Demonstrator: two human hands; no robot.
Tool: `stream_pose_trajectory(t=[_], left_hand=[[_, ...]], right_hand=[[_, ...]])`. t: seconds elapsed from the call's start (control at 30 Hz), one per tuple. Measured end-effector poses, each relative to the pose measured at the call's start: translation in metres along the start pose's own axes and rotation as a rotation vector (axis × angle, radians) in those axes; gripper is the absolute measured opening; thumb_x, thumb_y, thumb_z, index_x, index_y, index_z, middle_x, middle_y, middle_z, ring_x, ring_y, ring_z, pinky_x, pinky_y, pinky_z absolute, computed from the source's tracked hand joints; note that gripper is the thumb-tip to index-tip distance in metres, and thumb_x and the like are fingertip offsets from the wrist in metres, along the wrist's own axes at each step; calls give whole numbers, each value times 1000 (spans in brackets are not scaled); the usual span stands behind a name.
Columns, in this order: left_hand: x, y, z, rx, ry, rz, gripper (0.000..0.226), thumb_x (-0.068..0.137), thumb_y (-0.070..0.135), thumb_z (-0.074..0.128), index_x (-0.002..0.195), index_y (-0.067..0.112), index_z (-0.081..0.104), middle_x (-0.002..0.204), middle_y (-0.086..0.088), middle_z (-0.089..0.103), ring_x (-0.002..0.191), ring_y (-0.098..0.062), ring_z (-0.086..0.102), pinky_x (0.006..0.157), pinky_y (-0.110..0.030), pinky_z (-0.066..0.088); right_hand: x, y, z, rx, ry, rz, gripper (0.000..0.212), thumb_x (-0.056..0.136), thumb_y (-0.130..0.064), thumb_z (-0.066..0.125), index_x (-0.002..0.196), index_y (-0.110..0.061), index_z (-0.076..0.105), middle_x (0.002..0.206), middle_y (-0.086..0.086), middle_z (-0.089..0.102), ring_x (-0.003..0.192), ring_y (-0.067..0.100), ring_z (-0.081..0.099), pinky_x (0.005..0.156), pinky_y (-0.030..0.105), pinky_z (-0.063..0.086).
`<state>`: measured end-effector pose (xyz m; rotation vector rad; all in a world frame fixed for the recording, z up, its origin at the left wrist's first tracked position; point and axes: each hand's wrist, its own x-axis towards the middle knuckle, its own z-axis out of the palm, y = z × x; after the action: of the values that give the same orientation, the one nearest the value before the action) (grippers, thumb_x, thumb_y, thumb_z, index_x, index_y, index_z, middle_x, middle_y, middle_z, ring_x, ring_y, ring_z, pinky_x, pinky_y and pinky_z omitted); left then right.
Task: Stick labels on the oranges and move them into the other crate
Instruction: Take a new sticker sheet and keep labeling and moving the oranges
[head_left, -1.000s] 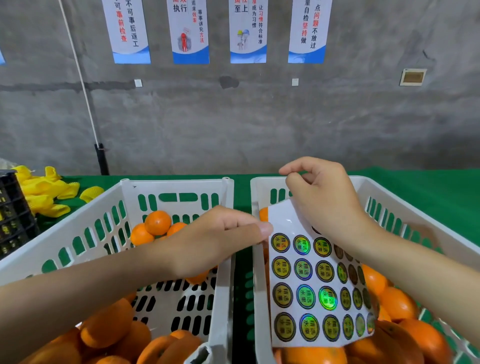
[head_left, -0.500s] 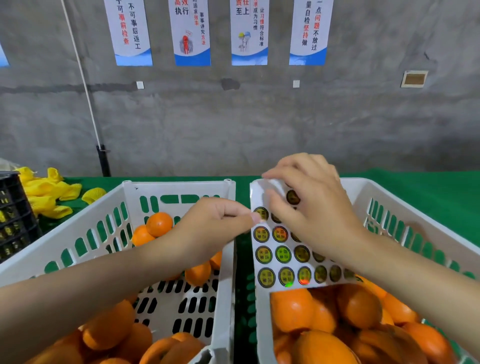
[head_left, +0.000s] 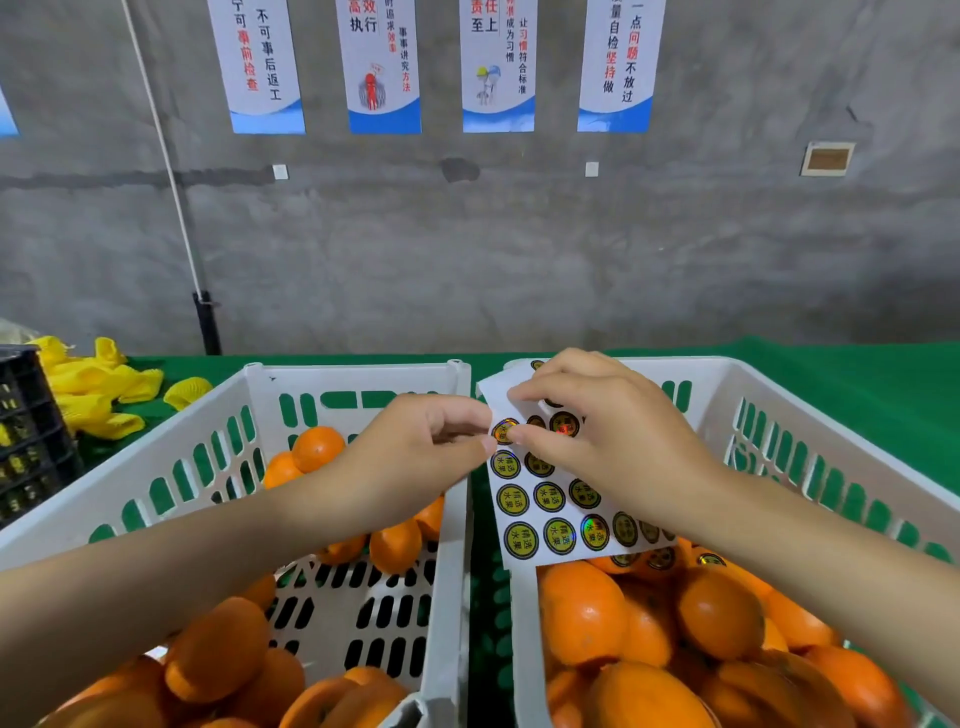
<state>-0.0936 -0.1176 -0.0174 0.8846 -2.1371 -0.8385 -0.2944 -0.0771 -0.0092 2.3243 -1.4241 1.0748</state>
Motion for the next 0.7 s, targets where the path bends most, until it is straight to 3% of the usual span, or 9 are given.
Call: stream_pose_trajectory(t=[0.17,0.27,0.4,0.5,0.57,0.63,0.7], left_hand=[[-2,-1,2,196,-9,45,20,100,13,55,85,4,64,75,-20,53,66,-15,41,60,-26,36],[-3,-2,1,179,6,60,24,101,15,54,79,15,64,64,-6,49,60,-8,39,56,-23,34],[-1,-2,1,174,19,93,25,102,14,53,78,11,61,66,-12,46,59,-9,37,55,-24,33],[-1,-5,1,133,22,77,22,101,13,54,85,15,69,67,-8,54,59,-6,42,56,-20,37],[-2,-3,2,62,27,45,20,101,11,55,95,17,73,75,0,69,68,-5,59,65,-21,49],[-1,-2,3,-44,41,-10,23,100,6,55,104,17,75,92,3,78,88,-14,72,84,-34,58],[-1,-2,4,-123,51,-58,24,99,4,56,107,17,75,96,0,79,90,-38,69,92,-57,53]], right_hand=[[-3,-1,0,-48,25,-138,15,85,-23,77,99,-19,77,95,-4,66,89,22,59,68,41,52],[-4,-1,1,-32,65,-181,12,86,-21,74,97,-16,79,91,-2,69,85,22,62,65,41,53],[-3,-1,1,-21,89,-192,14,87,-22,69,93,-14,79,88,-1,70,82,23,64,64,44,54],[-4,-2,2,-17,85,-188,15,87,-23,67,91,-15,79,87,0,70,82,23,64,64,44,54],[-4,-1,3,-17,98,-180,14,86,-22,67,88,-15,79,85,0,70,80,23,64,63,43,55],[-5,-1,4,-22,100,-173,11,86,-19,68,86,-15,79,84,0,70,79,23,64,62,43,55],[-4,-2,4,-22,91,-164,8,86,-19,71,85,-15,78,84,-1,70,79,22,64,63,43,54]])
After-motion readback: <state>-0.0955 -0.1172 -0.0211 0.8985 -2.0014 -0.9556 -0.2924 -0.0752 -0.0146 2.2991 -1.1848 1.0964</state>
